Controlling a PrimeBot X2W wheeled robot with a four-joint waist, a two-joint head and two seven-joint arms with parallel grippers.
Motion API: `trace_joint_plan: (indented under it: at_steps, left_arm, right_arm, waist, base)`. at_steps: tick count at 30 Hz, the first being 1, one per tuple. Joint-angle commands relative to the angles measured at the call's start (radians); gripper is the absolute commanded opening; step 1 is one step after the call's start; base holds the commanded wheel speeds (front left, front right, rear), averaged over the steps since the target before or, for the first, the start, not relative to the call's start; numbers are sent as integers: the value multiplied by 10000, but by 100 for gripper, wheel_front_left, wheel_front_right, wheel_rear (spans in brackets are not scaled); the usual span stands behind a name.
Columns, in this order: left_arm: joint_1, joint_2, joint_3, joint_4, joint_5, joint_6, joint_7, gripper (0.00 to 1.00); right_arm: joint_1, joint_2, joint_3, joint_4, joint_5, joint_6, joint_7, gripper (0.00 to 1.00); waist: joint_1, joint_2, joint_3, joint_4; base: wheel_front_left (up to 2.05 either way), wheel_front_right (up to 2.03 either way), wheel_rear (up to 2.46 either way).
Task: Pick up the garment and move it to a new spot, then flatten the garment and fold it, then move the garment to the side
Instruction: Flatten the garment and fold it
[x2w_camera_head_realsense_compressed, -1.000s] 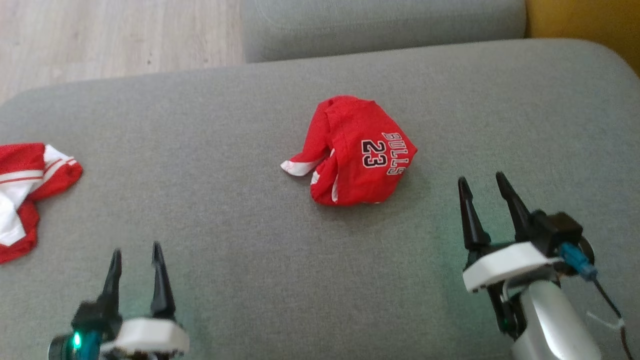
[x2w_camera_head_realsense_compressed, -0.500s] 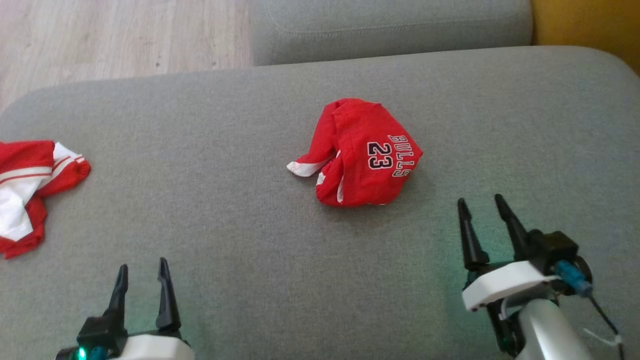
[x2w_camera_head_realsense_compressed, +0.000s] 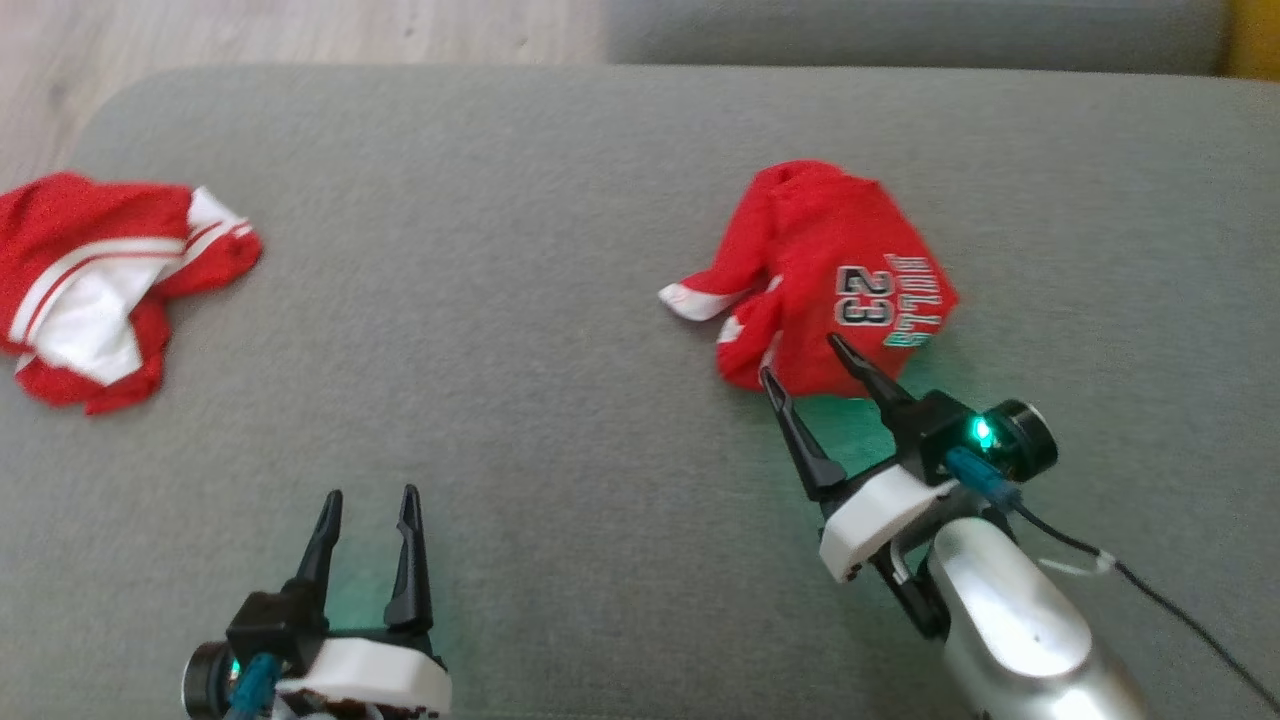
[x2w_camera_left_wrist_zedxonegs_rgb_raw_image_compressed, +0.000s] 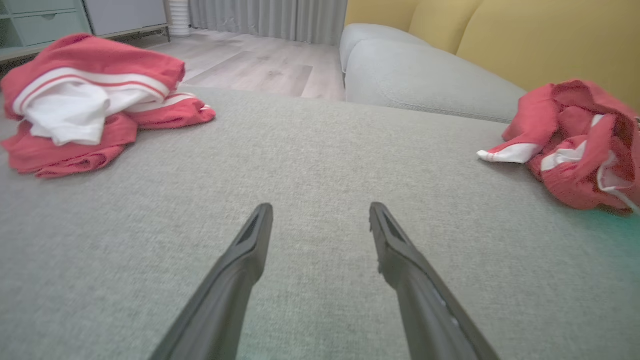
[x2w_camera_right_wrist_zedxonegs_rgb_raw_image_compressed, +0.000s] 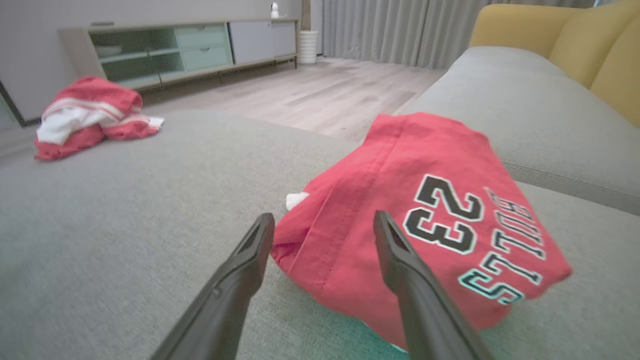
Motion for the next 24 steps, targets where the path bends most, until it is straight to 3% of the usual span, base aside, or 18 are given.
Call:
trace_joint_plan:
  at_steps: [1, 6, 12, 13, 14, 16, 24]
  left_arm:
    - [-481, 35, 229, -214, -91, -18, -53, 100]
    - [-625, 34, 88, -200, -170, -35, -53, 100]
    - [-675, 34, 131, -224, -188, -25, -53, 100]
    - [-684, 34, 131, -216, -201, -26, -53, 100]
    - [-699, 34, 119, -205, -215, -31, -53, 100]
    - [-742, 34, 72, -185, -239, -59, -53, 100]
    - [-728, 34, -2, -199, -243, -70, -53, 100]
  right_arm:
    - [-401, 34, 153, -7, -265, 75, -63, 100]
    - [-874, 34, -456, 1019, -1078, 75, -63, 100]
    - [-801, 34, -637, 1012, -1097, 75, -63, 97]
    - [-773, 34, -645, 1018, -1083, 75, -63, 82]
    - [-749, 34, -666, 1053, -1050, 75, -63, 46]
    - [-733, 34, -724, 1082, -963, 75, -63, 0]
    - [-605, 34, -833, 306, -401, 75, -63, 0]
  waist:
    - [-1, 0, 300, 331]
    - [-1, 0, 571, 653]
    - [-1, 0, 666, 608]
    - [-1, 0, 658, 577]
    - [-1, 0, 648, 545]
    - [-1, 0, 634, 492]
    - [-1, 0, 405, 331]
  base:
    - [0, 0, 0]
    - [0, 0, 0]
    - [0, 0, 0]
    - [0, 0, 0]
    - [0, 0, 0]
    - [0, 0, 0]
    - [0, 0, 0]
